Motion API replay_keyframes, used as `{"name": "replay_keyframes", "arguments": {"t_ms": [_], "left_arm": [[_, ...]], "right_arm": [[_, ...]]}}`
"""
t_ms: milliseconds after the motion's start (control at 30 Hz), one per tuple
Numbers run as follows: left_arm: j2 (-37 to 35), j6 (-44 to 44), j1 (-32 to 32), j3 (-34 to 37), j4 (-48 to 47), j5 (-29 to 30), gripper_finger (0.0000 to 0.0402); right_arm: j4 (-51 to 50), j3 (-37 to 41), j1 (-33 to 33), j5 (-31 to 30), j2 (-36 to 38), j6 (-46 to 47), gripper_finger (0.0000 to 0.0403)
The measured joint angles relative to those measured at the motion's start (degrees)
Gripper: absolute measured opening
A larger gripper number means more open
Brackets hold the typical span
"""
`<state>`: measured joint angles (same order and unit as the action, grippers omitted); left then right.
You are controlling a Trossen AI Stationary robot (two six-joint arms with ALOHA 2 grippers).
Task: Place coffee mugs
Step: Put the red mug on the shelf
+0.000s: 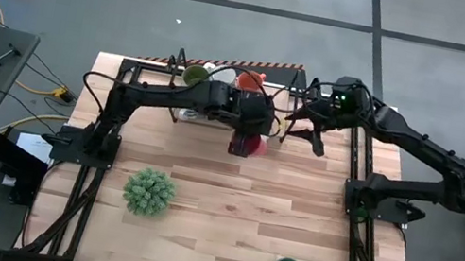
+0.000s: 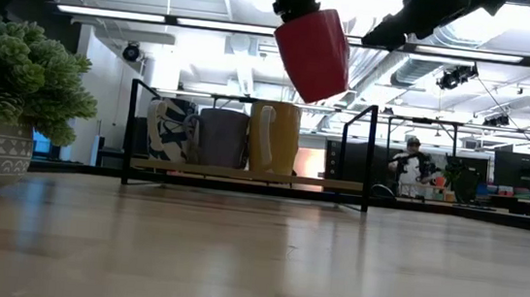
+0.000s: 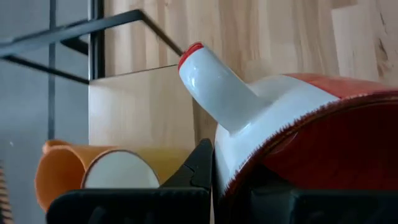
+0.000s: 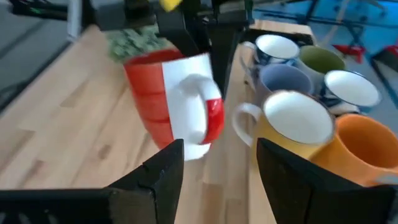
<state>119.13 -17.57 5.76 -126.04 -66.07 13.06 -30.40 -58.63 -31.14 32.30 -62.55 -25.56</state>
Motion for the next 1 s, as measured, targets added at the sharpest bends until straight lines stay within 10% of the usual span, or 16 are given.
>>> {"name": "replay_keyframes", "arguments": {"t_ms": [267, 1000], "left_arm": [[0.0, -5.6, -1.9, 0.0, 0.7, 2.6, 0.0005], [0.1, -8.1, -4.0, -3.5, 6.7, 2.9, 0.0005]], "right_arm": [[0.0, 0.0, -1.8, 9.7, 0.0, 1.2, 0.0184], [3.1, 0.0, 2.7, 5.3, -0.1, 1.8, 0.0184]]}}
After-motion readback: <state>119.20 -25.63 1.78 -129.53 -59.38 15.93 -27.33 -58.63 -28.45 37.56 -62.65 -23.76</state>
